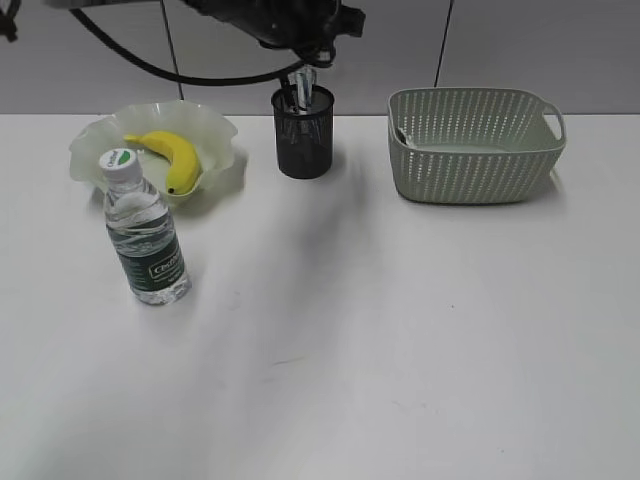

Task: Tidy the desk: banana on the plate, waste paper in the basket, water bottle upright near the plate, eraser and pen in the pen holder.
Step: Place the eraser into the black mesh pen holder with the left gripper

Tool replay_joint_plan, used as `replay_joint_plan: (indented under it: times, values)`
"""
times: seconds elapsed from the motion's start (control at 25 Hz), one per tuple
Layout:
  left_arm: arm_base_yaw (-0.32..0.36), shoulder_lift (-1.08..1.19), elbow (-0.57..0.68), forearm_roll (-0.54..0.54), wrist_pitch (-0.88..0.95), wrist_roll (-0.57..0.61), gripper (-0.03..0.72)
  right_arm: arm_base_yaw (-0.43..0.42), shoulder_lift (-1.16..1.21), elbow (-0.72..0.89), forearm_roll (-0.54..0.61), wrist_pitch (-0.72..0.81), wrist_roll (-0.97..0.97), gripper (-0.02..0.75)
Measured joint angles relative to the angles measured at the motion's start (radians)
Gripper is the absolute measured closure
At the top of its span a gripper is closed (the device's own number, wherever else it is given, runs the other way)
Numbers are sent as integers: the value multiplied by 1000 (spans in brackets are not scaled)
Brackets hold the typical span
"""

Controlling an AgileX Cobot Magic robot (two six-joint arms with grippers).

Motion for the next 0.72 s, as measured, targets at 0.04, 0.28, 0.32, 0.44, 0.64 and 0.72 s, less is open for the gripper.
replay_joint_plan:
  times: [0.04, 0.28, 0.32, 0.44, 0.64, 0.72]
  values:
    - [14, 10, 0, 0, -45, 0, 544, 0, 0, 0, 0, 0, 0, 323]
    - [77, 98, 0, -99, -217, 0, 544, 0, 0, 0, 0, 0, 0, 324]
    - [82, 108, 0, -117, -242, 0, 544, 0, 0, 0, 0, 0, 0, 324]
    - [89, 141, 0, -152, -299, 0, 544, 0, 0, 0, 0, 0, 0, 324]
    - [89, 180, 0, -163, -320, 0, 544, 0, 0, 0, 0, 0, 0, 324]
    - [89, 190, 0, -164, -320, 0, 542, 0, 0, 0, 0, 0, 0, 324]
